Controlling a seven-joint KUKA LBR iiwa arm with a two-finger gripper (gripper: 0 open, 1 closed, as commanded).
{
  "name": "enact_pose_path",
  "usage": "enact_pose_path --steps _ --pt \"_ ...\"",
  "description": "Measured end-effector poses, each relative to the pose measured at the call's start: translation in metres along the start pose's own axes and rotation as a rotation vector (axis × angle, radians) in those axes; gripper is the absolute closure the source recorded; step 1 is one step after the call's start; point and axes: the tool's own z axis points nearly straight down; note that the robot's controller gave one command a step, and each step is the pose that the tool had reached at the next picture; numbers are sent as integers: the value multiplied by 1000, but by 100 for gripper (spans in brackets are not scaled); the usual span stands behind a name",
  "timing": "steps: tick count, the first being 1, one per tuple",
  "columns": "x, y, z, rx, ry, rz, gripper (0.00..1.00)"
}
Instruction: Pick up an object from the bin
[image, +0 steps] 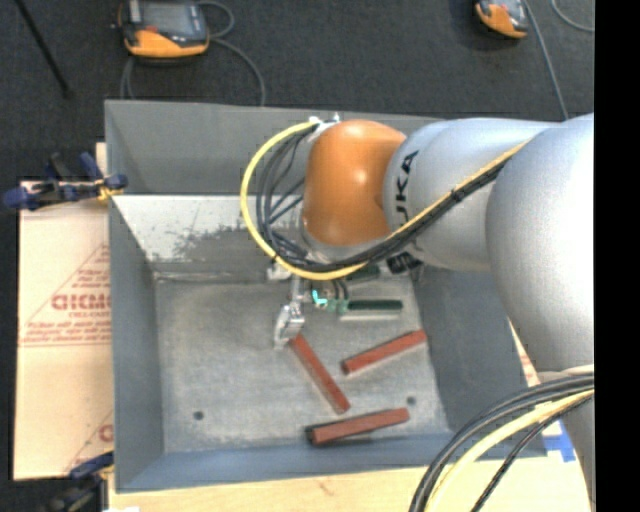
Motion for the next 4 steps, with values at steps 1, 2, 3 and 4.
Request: enact_pose_path --steps 1,2,3,4 --pt "-2 0 -5 -1 -8 2 0" --pt "15 -48 40 -22 -13 -306 100" --pt "15 -48 41 -22 -13 -304 100" --pt "15 -48 41 -22 -13 -303 100"
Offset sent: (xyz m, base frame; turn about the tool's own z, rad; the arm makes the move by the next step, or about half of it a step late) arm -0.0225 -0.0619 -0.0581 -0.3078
